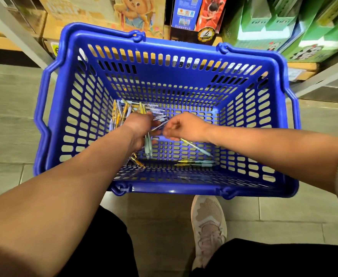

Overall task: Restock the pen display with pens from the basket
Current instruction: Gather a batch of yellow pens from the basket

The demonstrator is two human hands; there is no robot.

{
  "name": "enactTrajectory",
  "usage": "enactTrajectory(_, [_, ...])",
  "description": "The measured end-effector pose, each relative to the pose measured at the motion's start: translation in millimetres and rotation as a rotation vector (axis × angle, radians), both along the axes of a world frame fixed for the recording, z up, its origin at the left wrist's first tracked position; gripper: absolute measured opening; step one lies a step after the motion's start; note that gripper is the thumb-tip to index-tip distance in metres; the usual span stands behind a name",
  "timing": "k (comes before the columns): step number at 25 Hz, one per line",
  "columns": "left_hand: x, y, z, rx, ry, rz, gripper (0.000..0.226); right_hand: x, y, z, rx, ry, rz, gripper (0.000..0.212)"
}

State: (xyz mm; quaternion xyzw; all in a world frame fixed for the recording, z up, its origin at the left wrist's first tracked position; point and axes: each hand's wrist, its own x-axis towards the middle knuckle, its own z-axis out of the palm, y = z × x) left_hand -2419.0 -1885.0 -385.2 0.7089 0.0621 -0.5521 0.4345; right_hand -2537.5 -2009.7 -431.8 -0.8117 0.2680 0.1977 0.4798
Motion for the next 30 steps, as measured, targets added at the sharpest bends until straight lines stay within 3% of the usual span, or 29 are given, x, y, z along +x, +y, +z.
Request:
enactTrajectory(2, [3, 0, -3, 0.001, -0.018, 0.032, 0.018, -15, -11, -17, -0.445, 0.333, 0.291, 0.025])
enactTrajectory(3, [4, 1, -5, 0.003, -0.022, 0.025, 0.017, -25, -12, -26, -0.575, 0.468, 0.394, 0.030])
enactTrajectory(6, [5, 1, -5, 0.004, -0.003, -0.019, 0.009, -47, -4, -39, -0.624, 0.620, 0.536, 0.023])
enactTrajectory(7, [6, 1, -4, 0.002, 0.019, -0.027, 0.009, -47, -4, -40, -0.635, 0.608, 0.548, 0.016])
enactTrajectory(9, [7, 1, -1, 0.000, 0.094, -0.022, 0.011, -39, -8, -37, -0.665, 0.532, 0.503, 0.024])
enactTrajectory(11, [5, 0, 0, 0.013, 0.127, -0.022, 0.019, -24, -16, -28, -0.473, 0.369, 0.282, 0.019])
enactTrajectory(14, [3, -3, 0, 0.033, 0.111, -0.058, 0.029, -2, -13, -2, 0.074, 0.066, -0.114, 0.011])
enactTrajectory(18, [0, -4, 2, -0.052, 0.208, 0.005, 0.032, 10, 13, 7, 0.480, -0.105, -0.229, 0.011])
enactTrajectory(21, [2, -5, -1, -0.039, 0.091, -0.007, 0.030, -1, 10, 4, 0.632, -0.076, -0.268, 0.015])
enactTrajectory(22, [3, -5, -1, -0.025, 0.051, -0.021, 0.028, -5, 6, 3, 0.544, -0.014, -0.220, 0.015])
enactTrajectory(25, [5, -3, 0, -0.007, 0.034, -0.026, 0.024, -23, -5, -12, -0.021, 0.277, 0.119, 0.011])
enactTrajectory(28, [8, -1, 1, -0.014, 0.080, -0.037, 0.021, -42, -1, -30, -0.267, 0.459, 0.468, 0.009])
enactTrajectory(30, [9, 0, 1, -0.020, 0.081, -0.034, 0.019, -52, 2, -40, -0.406, 0.457, 0.718, 0.015])
